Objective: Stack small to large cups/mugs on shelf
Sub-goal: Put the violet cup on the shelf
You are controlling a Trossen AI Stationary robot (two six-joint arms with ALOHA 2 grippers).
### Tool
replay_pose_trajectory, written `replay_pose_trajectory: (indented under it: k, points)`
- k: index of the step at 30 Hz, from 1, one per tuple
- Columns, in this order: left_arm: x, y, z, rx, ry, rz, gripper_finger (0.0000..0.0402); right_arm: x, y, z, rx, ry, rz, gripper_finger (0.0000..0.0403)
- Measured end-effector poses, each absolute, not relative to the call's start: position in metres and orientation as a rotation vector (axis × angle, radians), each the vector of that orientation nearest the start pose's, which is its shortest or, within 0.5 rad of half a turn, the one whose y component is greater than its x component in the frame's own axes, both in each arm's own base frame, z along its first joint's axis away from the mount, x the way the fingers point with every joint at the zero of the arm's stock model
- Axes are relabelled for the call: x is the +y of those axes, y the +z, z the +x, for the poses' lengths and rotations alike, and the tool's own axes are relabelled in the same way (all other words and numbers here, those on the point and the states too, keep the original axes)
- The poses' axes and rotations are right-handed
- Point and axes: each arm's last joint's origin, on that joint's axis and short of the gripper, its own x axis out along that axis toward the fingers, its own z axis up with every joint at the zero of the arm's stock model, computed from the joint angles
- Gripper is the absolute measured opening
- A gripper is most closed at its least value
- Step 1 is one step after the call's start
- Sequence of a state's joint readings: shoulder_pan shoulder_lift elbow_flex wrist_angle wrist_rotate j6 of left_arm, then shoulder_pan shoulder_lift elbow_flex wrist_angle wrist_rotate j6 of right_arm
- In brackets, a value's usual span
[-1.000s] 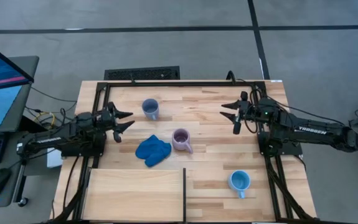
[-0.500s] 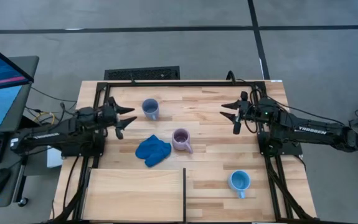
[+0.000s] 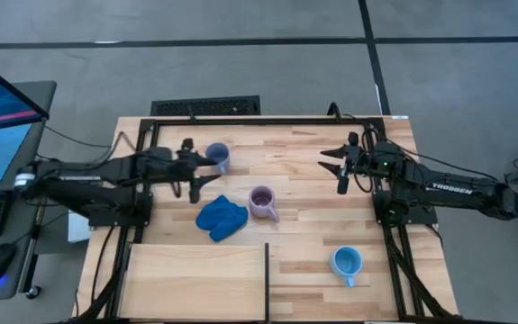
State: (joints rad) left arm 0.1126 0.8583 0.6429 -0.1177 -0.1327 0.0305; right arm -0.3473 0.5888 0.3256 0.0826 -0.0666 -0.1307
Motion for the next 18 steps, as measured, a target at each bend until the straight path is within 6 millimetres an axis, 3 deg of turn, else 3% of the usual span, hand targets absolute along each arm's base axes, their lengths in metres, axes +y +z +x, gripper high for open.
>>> replay_pose_trajectory:
  k: [8, 18]
  points:
    - [0.016, 0.287, 0.252, 0.575, 0.23, -0.035, 0.018, -0.048, 0.227, 0.14, 0.196, -0.268, -0.092, 0.0178]
    - [0.019, 0.285, 0.308, 0.807, 0.325, -0.059, 0.018, -0.049, 0.227, 0.14, 0.195, -0.269, -0.092, 0.018]
